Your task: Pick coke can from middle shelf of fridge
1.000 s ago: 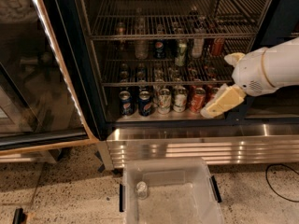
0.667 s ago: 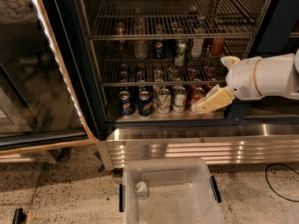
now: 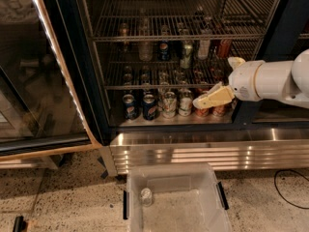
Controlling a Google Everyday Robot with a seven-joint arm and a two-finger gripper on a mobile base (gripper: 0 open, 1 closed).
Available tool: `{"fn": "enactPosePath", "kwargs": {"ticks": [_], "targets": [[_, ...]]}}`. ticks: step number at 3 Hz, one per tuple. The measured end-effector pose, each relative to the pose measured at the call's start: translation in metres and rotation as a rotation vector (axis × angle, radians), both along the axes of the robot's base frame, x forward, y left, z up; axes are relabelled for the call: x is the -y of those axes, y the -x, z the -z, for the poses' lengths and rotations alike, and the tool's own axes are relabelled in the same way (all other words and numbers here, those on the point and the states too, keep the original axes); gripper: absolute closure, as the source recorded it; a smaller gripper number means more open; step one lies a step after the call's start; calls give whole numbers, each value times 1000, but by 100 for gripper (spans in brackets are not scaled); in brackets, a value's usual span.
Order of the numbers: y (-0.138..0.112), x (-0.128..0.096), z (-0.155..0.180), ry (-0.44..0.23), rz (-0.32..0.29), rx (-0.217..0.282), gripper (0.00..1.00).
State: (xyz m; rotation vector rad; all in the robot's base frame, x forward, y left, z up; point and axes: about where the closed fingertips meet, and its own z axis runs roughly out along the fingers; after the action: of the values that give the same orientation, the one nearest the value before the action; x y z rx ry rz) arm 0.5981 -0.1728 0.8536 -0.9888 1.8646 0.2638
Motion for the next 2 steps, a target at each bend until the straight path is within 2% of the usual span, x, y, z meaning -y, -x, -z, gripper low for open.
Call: {"fn": "enactPosePath", "kwargs": {"ticks": [1, 2], "targets": [[-9, 2, 11, -33, 42, 26, 0], [-32, 9, 30, -57, 94, 38, 0]]}}
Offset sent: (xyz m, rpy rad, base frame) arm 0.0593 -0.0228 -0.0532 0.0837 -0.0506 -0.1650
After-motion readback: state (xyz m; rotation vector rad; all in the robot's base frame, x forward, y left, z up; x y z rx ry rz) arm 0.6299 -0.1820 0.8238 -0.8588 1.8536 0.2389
